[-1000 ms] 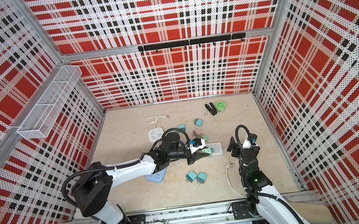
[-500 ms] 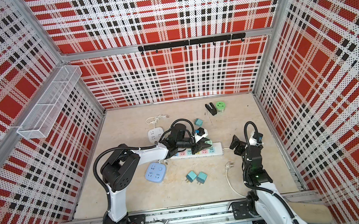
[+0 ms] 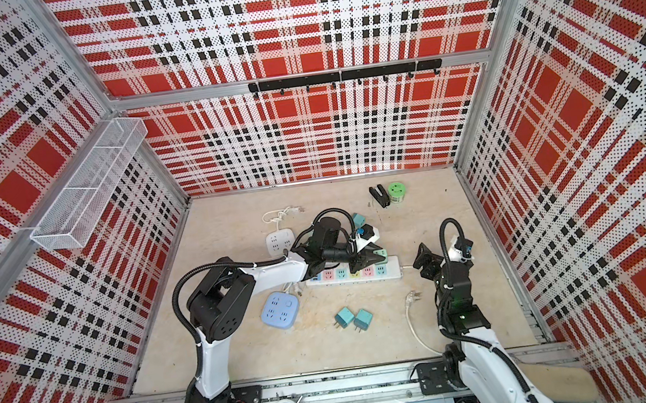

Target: Insert the plug

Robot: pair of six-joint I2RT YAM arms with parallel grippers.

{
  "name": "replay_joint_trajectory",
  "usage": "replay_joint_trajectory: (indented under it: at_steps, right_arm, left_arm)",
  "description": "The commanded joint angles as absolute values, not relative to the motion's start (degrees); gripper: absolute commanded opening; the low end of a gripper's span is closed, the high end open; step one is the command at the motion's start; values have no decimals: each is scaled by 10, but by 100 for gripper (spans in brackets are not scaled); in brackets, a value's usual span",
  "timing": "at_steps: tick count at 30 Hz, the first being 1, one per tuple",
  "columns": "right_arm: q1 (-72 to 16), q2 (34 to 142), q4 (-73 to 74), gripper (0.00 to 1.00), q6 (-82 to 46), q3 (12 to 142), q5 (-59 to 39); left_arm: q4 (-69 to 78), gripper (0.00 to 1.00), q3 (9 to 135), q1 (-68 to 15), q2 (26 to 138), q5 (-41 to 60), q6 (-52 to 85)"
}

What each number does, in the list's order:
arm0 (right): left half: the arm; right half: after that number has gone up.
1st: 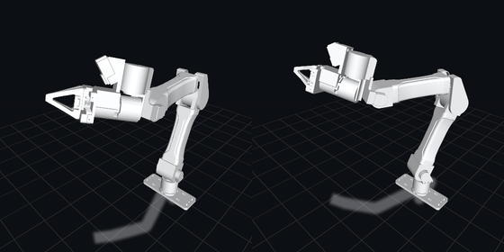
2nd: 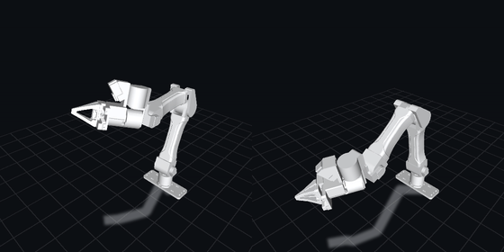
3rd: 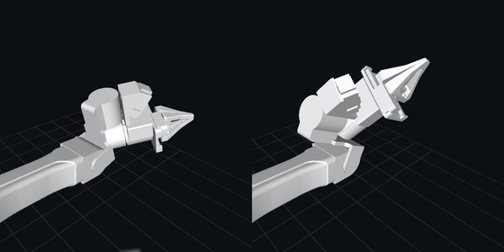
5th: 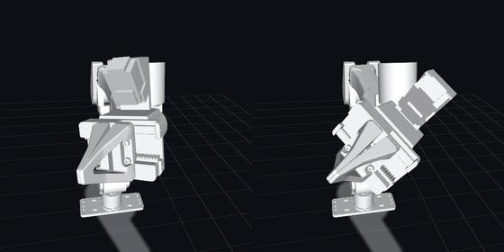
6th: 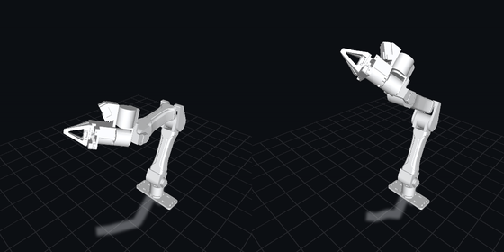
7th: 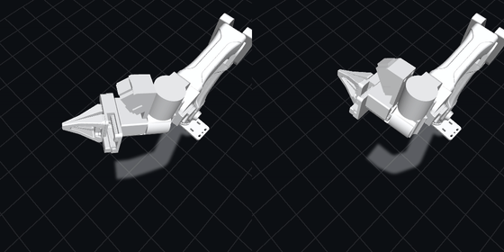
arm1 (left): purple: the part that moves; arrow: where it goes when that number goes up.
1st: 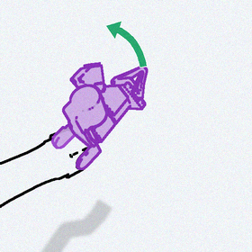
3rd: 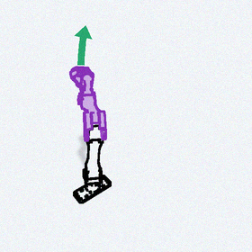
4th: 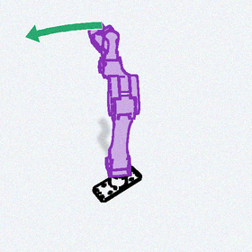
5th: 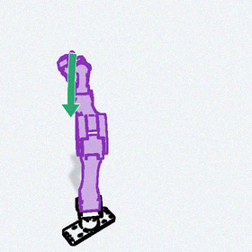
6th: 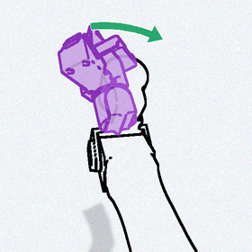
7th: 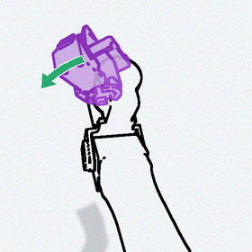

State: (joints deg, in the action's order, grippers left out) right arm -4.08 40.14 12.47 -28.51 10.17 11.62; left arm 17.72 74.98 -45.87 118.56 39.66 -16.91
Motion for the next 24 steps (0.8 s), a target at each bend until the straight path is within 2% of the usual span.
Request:
replay_joint_trajectory:
  at_steps: [1,5,9,12,19,24]
  right_arm:
    - [-39,424,76,83,-326,147,109]
    - [-39,494,99,78,-369,164,37]
    - [-54,559,105,65,-357,210,-33]
    - [-92,613,48,57,-324,281,-26]
    - [-231,785,-35,51,-271,465,-3]
    - [-298,938,-92,43,-244,614,-13]
  left_arm:
    - [173,0,736,-490,1183,374,-170]
    - [190,0,751,-493,1208,366,-127]
    - [238,0,705,-495,1172,354,-122]
    - [251,0,657,-494,1110,339,-129]
    - [286,0,475,-478,931,264,-130]
    - [298,0,363,-463,823,204,-123]
